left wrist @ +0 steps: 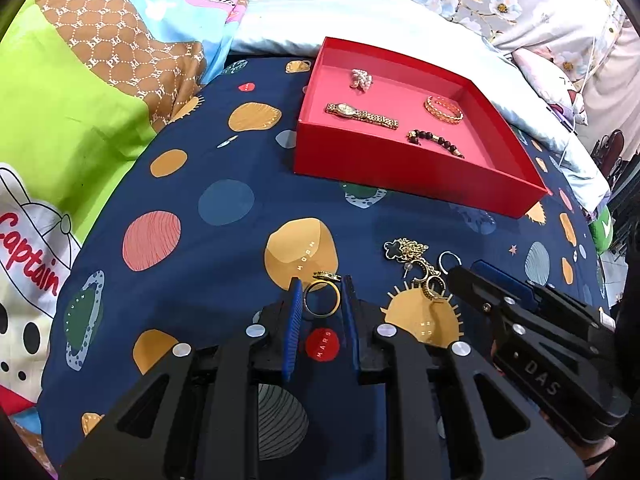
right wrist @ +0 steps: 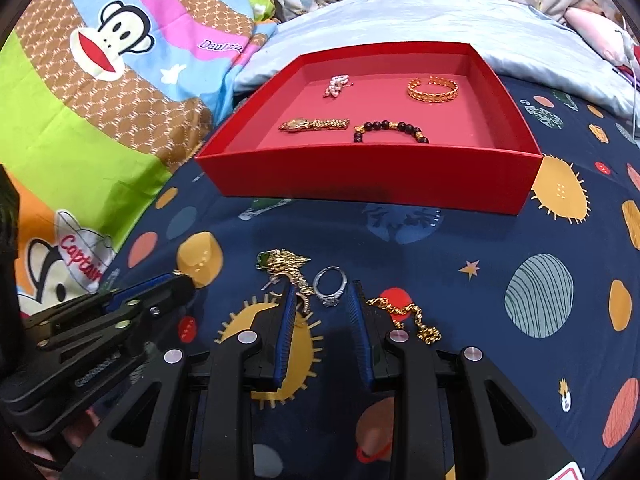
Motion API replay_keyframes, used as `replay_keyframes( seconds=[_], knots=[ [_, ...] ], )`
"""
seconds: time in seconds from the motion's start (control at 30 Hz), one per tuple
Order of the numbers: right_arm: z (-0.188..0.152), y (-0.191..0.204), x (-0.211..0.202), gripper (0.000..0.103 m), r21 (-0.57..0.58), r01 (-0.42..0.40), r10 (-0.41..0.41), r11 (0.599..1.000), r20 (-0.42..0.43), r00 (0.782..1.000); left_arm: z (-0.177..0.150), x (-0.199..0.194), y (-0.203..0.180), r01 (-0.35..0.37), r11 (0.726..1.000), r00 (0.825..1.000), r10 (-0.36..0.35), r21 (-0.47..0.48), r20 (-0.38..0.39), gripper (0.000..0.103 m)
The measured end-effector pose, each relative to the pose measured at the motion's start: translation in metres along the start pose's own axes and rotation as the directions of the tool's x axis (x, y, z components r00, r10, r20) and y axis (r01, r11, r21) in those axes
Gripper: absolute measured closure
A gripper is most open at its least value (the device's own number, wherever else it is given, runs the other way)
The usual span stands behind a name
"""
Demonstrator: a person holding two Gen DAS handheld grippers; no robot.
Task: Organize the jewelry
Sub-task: 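Grasp a gold ring with the left tool while the right tool grasps another gold ring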
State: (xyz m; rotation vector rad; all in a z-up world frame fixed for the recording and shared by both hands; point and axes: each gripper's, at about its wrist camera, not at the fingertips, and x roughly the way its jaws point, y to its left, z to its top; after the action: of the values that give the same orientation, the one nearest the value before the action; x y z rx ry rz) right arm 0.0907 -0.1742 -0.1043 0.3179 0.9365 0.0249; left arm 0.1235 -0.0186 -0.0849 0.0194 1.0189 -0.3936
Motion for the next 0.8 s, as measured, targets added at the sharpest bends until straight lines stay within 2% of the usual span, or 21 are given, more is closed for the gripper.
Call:
replay_keyframes(
  seconds=[0.27, 0.5, 0.8],
  knots=[
    [-0.002, -0.002, 0.006, 0.087, -0.025, 0.035, -0.035, 0.999, 0.003, 0.999, -0.002, 0.005, 0.003, 0.0, 1.0, 1.0, -0.001, -0.011, -0.015, 0.084],
    [-0.004, 0.008, 0.008, 0.094, -0.104, 0.115, -0.113, 0.988, 0.029, 0.993, -0.002, 0.007, 0.001, 0.005, 1.0, 1.0, -0.005, -0.01, -0.019, 0.084],
    [-0.003, 0.003, 0.002, 0.094, -0.065, 0.093, -0.092, 0.993, 0.023, 0.996, -0.002, 0.006, -0.001, 0.002, 1.0, 1.0, -0.002, -0.005, -0.017, 0.084]
  ],
)
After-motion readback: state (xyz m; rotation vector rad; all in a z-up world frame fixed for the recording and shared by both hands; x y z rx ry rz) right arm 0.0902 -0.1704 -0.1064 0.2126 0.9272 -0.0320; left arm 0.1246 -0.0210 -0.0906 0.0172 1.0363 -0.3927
